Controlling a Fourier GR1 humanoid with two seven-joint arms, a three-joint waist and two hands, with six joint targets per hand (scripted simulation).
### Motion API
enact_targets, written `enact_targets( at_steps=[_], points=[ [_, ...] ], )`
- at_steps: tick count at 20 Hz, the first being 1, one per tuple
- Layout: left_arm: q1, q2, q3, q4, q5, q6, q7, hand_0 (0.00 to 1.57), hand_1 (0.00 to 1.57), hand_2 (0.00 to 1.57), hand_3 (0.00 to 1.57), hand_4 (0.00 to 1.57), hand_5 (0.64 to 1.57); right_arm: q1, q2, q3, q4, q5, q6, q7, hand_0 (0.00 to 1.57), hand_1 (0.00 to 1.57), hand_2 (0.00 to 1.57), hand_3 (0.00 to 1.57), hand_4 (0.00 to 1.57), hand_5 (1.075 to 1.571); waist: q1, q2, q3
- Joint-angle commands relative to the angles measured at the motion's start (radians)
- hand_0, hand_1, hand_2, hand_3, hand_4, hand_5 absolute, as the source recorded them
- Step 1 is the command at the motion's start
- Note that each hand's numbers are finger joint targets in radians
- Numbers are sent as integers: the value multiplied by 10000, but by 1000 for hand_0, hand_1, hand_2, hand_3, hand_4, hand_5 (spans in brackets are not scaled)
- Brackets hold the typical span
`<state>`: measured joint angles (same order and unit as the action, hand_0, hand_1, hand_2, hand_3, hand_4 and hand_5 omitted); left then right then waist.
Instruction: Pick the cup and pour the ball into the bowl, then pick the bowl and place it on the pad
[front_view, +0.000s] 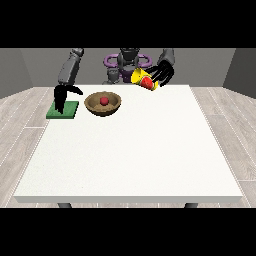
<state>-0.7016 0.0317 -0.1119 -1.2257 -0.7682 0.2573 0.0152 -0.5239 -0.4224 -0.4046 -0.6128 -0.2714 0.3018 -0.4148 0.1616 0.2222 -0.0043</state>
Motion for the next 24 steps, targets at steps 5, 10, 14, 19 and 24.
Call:
enact_targets(
  at_steps=[5, 10, 14, 19, 24],
  points=[
    [988, -310, 1258, 383, 4056, 131, -2322, 0, 0, 0, 0, 0, 1545, -399, 969, 660, -743, 204, -300, 228, 0, 0, 0, 0, 373, 1564, -777, 825, 16],
    [1333, -170, 1829, 1298, 4441, -691, -2773, 0, 0, 0, 0, 0, 1519, -4, 1344, 1158, -743, 434, -373, 704, 0, 0, 0, 0, 111, 1541, -1296, -160, 40],
    [1453, 11, 2189, 1693, 4822, -634, -3336, 0, 0, 0, 0, 0, 1531, 165, 1470, 1386, -775, 641, -524, 569, 0, 0, 0, 0, 0, 1544, -1469, -259, 42],
    [1123, -228, 1545, 1222, 4357, -564, -2368, 0, 0, 0, 0, 0, 1547, -14, 2038, 1367, 102, 598, -873, 347, 0, 0, 0, 0, 208, 1546, -1056, -396, 48],
    [429, -113, 992, -140, 4440, -931, -1569, 0, 0, 0, 0, 0, 1555, -406, 1314, 627, 1178, 250, -421, -675, 0, 0, 0, 0, 199, 1539, -161, 681, 59]
  ],
)
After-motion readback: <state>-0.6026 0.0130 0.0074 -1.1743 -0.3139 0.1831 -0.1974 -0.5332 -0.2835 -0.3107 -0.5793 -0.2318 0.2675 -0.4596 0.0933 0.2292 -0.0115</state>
